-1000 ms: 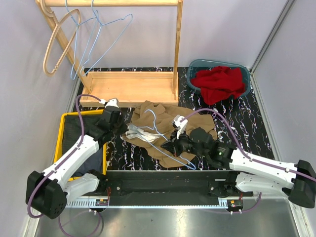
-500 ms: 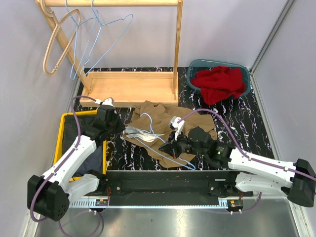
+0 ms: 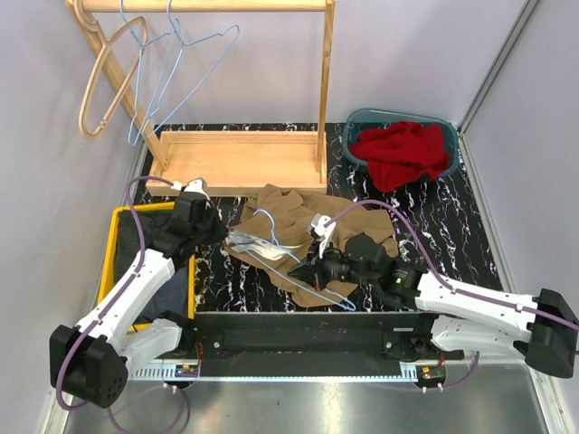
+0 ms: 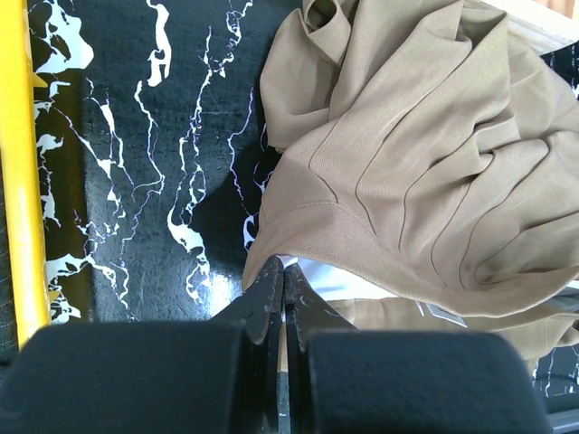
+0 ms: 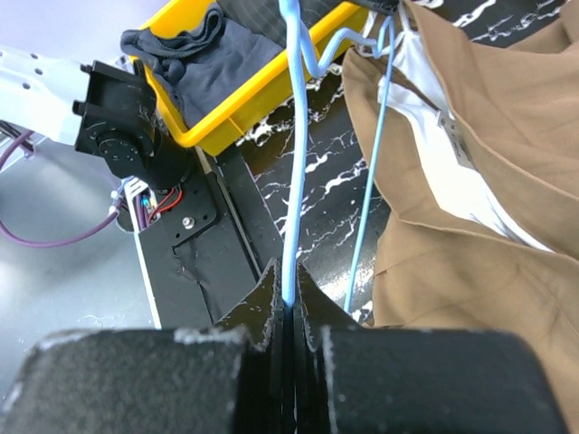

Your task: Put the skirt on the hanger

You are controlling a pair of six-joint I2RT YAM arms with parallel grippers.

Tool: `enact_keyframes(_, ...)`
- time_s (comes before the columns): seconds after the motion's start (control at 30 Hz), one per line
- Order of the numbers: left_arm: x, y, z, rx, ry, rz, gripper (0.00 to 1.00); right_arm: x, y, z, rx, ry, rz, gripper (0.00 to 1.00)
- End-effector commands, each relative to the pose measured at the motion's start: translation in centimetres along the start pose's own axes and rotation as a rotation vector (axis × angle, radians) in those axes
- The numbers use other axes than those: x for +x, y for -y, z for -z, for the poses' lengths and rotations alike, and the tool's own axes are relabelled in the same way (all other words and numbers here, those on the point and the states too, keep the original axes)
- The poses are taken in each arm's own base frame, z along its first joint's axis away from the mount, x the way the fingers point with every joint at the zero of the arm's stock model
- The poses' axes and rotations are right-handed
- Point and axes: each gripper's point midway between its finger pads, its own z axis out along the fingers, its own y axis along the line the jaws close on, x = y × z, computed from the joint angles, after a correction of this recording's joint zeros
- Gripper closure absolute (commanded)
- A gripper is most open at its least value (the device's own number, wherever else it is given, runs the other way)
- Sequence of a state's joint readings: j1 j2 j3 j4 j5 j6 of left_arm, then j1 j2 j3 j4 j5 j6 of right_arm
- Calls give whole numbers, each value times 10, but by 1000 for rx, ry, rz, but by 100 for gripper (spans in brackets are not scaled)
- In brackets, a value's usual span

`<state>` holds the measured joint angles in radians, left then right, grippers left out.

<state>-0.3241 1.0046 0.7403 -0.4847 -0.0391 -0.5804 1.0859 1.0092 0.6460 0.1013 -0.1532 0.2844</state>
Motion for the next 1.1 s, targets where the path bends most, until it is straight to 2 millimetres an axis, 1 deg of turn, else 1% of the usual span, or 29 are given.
enact_keyframes(0.0,-10,10,7,52,30,12,100,-11,-14,-9,-84,72,37,100)
enact_keyframes(0.03,-10,10,7,52,30,12,100,-14,-17,-10,-101,90,41,100)
enact_keyframes(0.1,-9,10,6,51,29,17,100,-9,-16,-13,-107,87,43,100)
enact_keyframes(0.13,-10,10,7,52,32,18,100,-10,-16,-15,-107,96,45,100)
enact_keyframes(0.17,-8,14,8,73,20,19,100,-9,-14,-16,-104,99,48,100)
enact_keyframes(0.3,-8,17,9,88,16,19,100,-4,-11,-21,-105,114,69,100)
enact_keyframes(0.37,-7,18,10,100,12,14,100,-7,-10,-23,-99,146,80,100)
enact_keyframes(0.4,-7,20,10,106,10,12,100,-3,-9,-23,-100,148,90,100)
enact_keyframes(0.43,-7,21,11,113,4,6,100,-6,-9,-22,-97,174,94,100)
enact_keyframes(0.47,-5,24,11,132,-8,-6,100,-7,-8,-22,-96,184,95,100)
enact_keyframes(0.5,-5,26,12,146,-11,-15,100,-3,-6,-22,-90,183,96,100)
enact_keyframes(0.6,-1,35,15,196,-37,-38,100,2,-2,-27,-77,189,103,100)
enact_keyframes(0.73,3,46,18,260,-64,-40,100,-2,2,-34,-63,226,110,100)
enact_keyframes(0.9,3,57,24,321,-80,-40,100,-8,5,-41,-32,270,120,100)
enact_keyframes(0.97,4,65,29,368,-92,-49,100,-11,8,-44,-13,291,127,100)
enact_keyframes(1.0,4,67,30,379,-93,-55,100,-11,11,-46,-3,299,127,100)
enact_keyframes(1.07,4,73,35,414,-102,-65,100,-8,9,-48,-4,295,130,100)
